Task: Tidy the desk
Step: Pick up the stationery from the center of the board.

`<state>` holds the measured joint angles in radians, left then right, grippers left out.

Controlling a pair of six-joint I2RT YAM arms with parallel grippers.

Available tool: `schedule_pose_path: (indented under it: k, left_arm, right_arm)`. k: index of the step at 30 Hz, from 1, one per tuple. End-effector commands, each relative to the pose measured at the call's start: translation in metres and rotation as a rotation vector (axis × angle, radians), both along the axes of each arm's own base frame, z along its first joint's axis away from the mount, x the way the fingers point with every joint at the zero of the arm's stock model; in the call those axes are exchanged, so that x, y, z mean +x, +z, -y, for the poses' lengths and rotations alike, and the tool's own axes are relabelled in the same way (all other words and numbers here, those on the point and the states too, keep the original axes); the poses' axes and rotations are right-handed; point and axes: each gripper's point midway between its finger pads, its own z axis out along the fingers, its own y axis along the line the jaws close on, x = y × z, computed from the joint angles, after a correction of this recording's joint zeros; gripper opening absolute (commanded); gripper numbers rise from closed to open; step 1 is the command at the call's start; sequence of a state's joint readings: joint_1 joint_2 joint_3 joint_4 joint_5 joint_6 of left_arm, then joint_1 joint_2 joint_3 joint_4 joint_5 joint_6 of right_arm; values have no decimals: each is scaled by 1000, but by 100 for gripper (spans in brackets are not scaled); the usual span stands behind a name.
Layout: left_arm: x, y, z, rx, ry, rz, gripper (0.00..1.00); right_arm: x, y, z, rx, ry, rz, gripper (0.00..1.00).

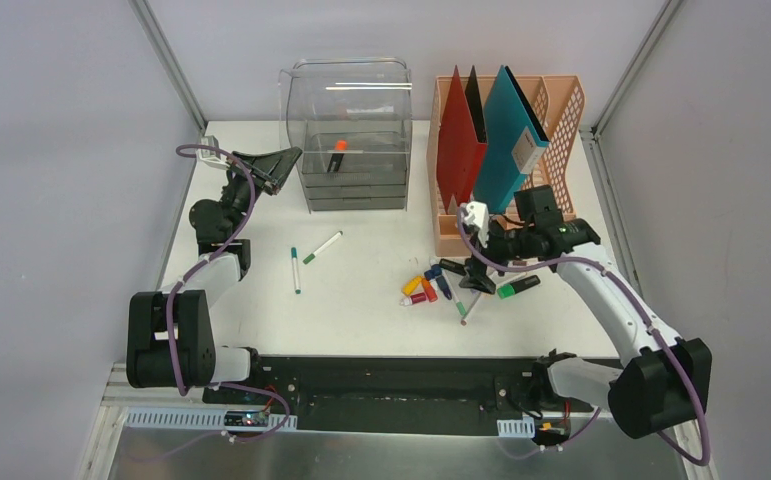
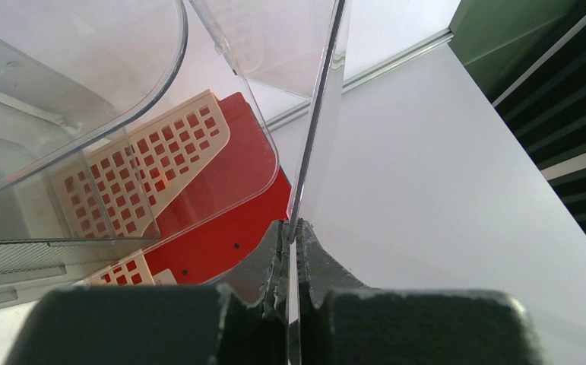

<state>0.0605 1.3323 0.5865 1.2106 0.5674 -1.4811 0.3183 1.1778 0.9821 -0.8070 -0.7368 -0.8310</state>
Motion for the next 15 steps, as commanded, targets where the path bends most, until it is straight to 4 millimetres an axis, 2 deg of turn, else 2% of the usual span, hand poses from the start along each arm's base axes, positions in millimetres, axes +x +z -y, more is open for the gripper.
schedule_pose_path:
  k: [1, 4, 8, 15]
  left_arm:
    - [-8, 31, -3, 4, 21, 111, 0]
    - [-7, 30, -3, 3, 21, 107, 0]
    - [-8, 31, -3, 2, 20, 109, 0]
    - [-8, 31, -3, 1, 20, 111, 0]
  right_arm:
    - [4, -27, 9, -85, 168, 146, 99]
    - [6, -46, 16, -151, 246, 191, 99]
    - [19, -65, 24, -236, 284, 194, 98]
    - [37, -96, 24, -330, 330, 136, 75]
